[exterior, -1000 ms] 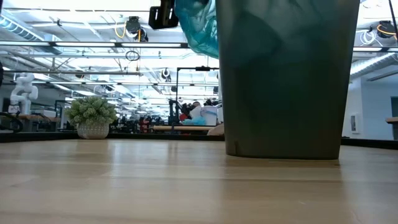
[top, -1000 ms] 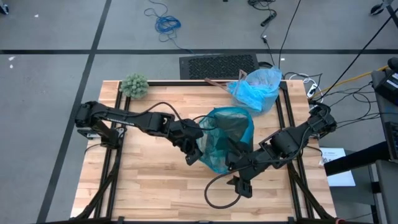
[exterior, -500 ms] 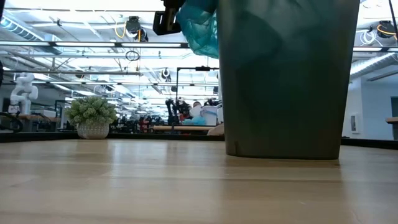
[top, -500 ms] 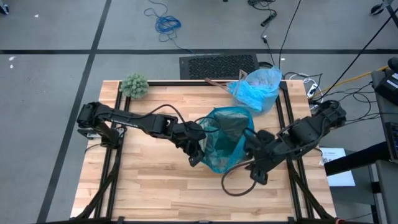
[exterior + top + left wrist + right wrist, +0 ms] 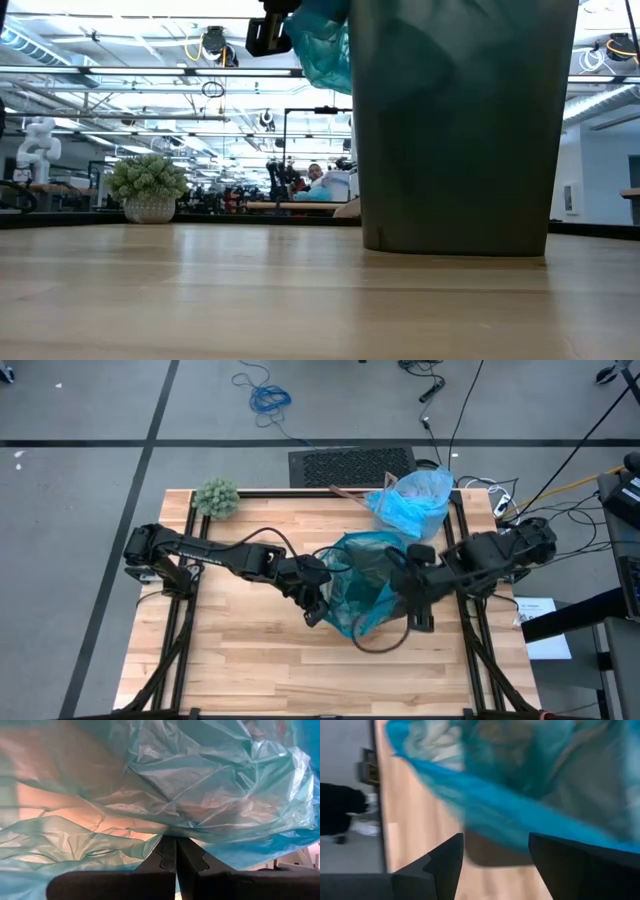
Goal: Place trash/remove bag and relplace
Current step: Insert the bottom blue trash bag into the trash bin
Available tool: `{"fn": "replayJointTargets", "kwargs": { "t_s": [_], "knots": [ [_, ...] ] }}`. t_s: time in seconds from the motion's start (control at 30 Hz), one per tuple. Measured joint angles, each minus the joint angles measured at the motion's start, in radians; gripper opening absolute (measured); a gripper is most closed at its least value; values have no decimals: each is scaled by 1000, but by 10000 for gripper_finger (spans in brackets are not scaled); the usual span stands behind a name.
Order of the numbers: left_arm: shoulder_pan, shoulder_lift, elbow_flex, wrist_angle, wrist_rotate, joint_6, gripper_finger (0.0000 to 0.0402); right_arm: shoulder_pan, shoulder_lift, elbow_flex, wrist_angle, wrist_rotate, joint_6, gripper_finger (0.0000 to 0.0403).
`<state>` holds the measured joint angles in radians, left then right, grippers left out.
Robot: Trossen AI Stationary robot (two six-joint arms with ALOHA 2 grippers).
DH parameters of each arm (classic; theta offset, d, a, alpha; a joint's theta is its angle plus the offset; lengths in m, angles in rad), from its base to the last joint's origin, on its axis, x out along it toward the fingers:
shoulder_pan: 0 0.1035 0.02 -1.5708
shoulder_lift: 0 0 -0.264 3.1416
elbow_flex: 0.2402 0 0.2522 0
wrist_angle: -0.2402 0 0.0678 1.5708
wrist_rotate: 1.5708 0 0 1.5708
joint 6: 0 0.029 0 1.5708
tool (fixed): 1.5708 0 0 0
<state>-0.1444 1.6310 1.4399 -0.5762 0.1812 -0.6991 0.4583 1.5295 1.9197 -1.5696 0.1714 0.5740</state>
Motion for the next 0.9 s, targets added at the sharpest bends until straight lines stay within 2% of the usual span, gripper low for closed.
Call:
{"fn": "replayJointTargets", "kwargs": {
  "t_s": [0.2,0.4,0.7,0.9],
  "knots": [
    [0,0,0,0,-4,0,0,-144,0,0,-1,-7,-252,217],
    [0,0,0,0,-6,0,0,-288,0,0,-3,-111,-472,217],
    [0,0,0,0,-11,0,0,-397,21,0,-3,-335,-583,217],
    [0,0,0,0,-14,3,0,-401,70,0,-2,-369,-655,216]
  ]
}}
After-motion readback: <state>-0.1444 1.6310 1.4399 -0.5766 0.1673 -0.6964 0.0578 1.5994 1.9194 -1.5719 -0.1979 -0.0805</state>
